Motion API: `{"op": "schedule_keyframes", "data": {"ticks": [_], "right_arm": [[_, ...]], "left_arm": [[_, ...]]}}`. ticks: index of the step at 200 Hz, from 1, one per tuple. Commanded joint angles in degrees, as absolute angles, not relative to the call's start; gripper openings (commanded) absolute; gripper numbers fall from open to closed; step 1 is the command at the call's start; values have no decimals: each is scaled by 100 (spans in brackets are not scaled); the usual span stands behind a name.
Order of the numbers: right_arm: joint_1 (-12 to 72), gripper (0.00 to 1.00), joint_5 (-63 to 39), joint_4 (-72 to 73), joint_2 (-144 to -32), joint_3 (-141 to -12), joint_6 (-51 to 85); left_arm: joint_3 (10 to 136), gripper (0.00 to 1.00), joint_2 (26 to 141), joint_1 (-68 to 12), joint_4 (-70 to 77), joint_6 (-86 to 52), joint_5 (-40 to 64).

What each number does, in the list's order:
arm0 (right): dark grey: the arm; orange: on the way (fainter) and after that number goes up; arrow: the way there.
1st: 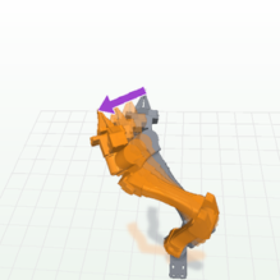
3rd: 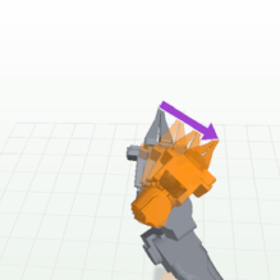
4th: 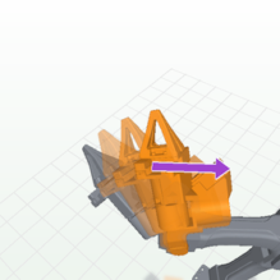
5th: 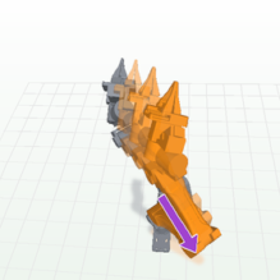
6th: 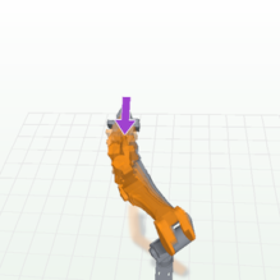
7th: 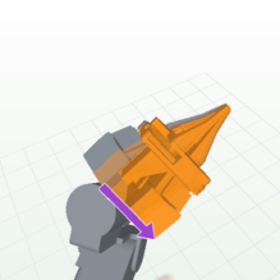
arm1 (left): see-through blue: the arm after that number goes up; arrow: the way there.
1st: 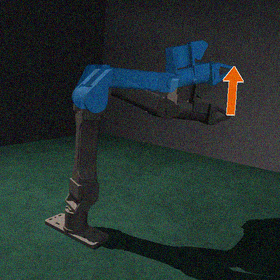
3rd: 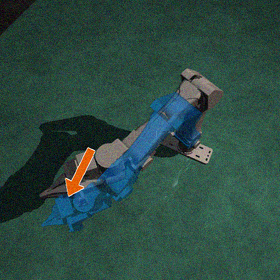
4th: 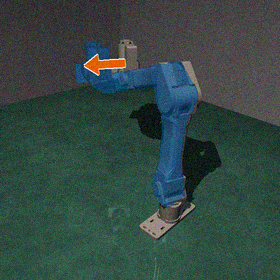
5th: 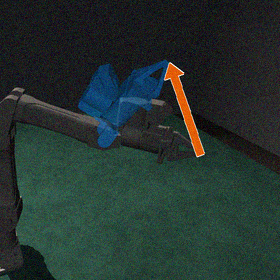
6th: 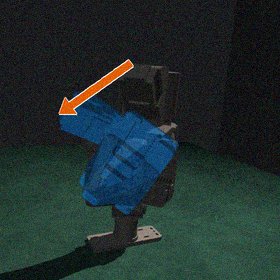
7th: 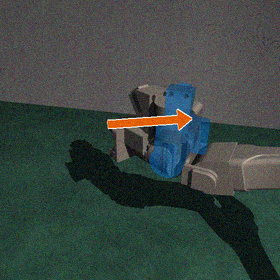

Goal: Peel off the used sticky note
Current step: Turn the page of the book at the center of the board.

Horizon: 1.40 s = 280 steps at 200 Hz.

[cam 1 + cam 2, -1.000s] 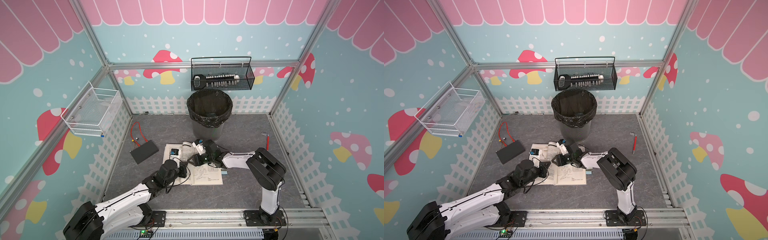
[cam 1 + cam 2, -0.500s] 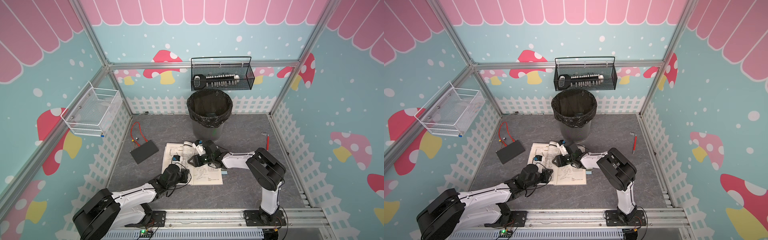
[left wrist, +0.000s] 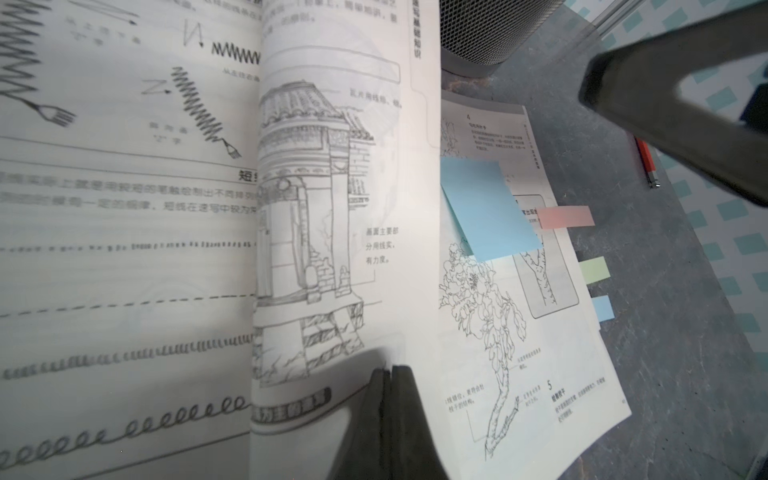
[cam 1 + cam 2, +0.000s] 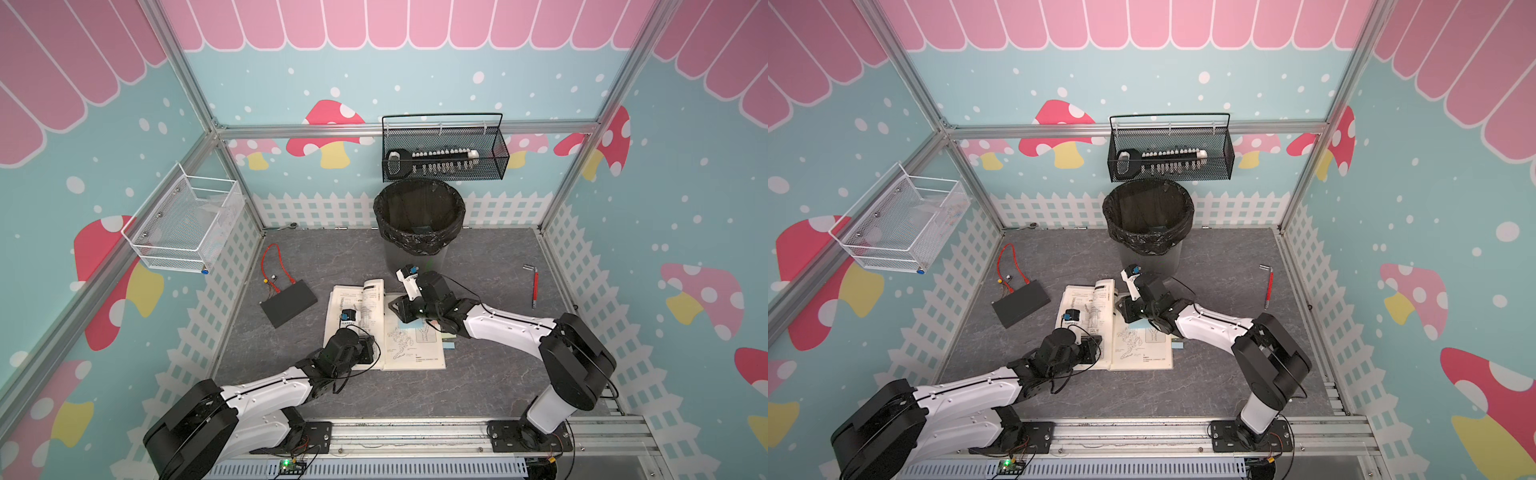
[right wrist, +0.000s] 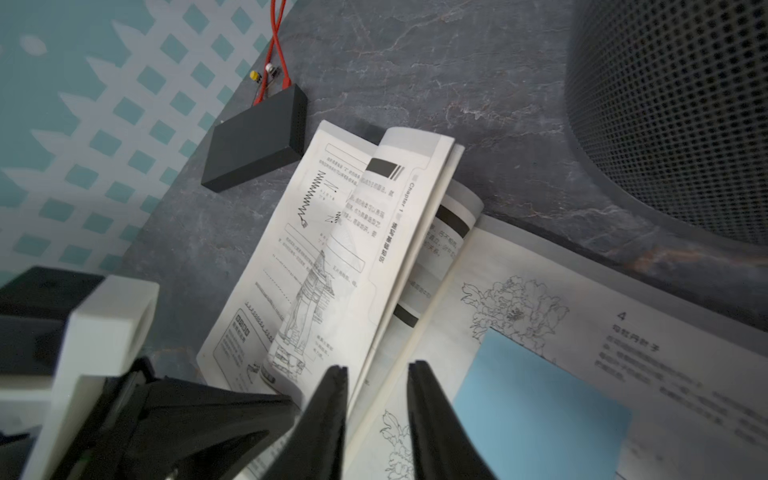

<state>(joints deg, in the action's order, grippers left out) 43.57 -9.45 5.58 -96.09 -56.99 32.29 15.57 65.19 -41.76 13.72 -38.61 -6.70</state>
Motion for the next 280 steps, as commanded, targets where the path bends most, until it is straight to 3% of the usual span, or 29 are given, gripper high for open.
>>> {"op": "schedule_keyframes", "data": {"ticks": [1, 18, 110, 157, 238, 280], "right_arm": [[4376, 8, -778, 326, -10067, -5634, 3062], [4384, 0, -782, 332, -10430, -5876, 2936], [4430, 0, -1586, 676, -10828, -6580, 2804], [4660, 0, -2031, 785, -12099, -7383, 2866], [4843, 0, -2219, 719, -12675, -8176, 2860], [4843, 0, -2184, 440, -13051, -8565, 2753]], "left_arm": [[1530, 0, 6540, -4175, 1107, -3930, -945], [1512, 0, 6500, -4177, 1112, -3955, -945], [1454, 0, 6206, -4175, 892, -4025, -1129], [1441, 0, 6019, -4176, 796, -4078, -1195], [1984, 0, 4401, -4175, -294, -3888, -1073], [2000, 12, 3872, -4190, -369, -3740, -441]]}}
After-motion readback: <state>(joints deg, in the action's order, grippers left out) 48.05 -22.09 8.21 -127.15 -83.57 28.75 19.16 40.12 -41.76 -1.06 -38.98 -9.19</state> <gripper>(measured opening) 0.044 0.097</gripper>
